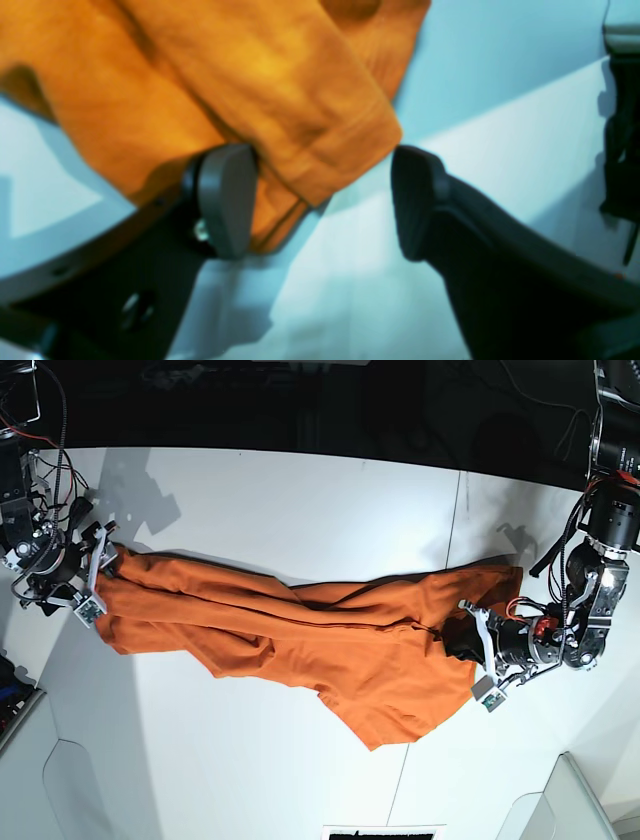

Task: Layout the t-shirt on the table in an organized manner, then fold the t-shirt properly
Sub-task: 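Lift the shirt with both grippers and shake it out flat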

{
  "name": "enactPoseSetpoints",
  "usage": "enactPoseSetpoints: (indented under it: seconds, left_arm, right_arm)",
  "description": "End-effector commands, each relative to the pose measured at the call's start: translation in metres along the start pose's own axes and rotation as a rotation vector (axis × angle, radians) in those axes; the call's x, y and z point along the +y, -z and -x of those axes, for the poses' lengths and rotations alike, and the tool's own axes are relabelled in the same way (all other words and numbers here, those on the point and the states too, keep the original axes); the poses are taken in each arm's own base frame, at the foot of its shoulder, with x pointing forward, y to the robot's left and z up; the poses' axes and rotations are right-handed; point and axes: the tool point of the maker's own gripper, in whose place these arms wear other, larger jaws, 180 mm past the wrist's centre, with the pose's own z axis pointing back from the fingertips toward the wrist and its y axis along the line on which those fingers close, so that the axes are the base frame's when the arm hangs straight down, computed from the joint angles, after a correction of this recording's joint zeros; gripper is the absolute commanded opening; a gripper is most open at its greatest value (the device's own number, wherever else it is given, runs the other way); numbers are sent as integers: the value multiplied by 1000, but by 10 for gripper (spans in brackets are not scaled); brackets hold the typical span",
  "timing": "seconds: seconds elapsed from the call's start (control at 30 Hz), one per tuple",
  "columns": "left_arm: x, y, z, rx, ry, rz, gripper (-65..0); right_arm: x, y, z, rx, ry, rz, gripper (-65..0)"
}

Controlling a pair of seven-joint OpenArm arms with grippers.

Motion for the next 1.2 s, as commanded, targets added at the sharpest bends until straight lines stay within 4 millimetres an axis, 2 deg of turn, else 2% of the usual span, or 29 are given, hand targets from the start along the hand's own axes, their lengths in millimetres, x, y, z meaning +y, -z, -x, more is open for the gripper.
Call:
enactPoseSetpoints:
  seconds: [0.0, 0.1, 0.13, 0.27, 0.43, 0.6, 0.73, 0.87, 1.0, 1.17]
  left_arm:
    - [8, -9, -21, -54, 16, -14, -650]
    - [8, -9, -21, -54, 16, -14, -650]
    - [8, -9, -20, -51, 16, -14, -650]
    - [8, -9, -20, -51, 16, -14, -650]
    - [8, -10, -21, -53, 19, -15, -650]
    - [7, -24, -40, -92, 81, -23, -650]
    - [6, -56, -64, -140, 173, -38, -650]
    - [0, -88, -72, -126, 233, -28, -650]
    - [-15, -110, -69, -93, 293, -1, -650]
    - [-50, -123, -32, 21, 398, 55, -650]
  right_arm:
    - [-13, -3, -5, -14, -1, 33, -233]
    - [-14, -3, -8, -28, 4, 42, -240]
    - [-14, -3, -8, -30, 4, 41, -271]
    - [-14, -3, -9, -30, 3, 40, -496]
    - [-16, -4, -11, -37, -2, 48, -650]
    - [-36, -8, -30, -76, 11, 97, -650]
    - [-58, -17, -45, -104, 11, 152, -650]
    - [-75, -29, -39, -64, 4, 208, -650]
    - [-85, -43, -25, -13, -29, 249, -650]
    - [-77, -59, -1, 37, -84, 241, -650]
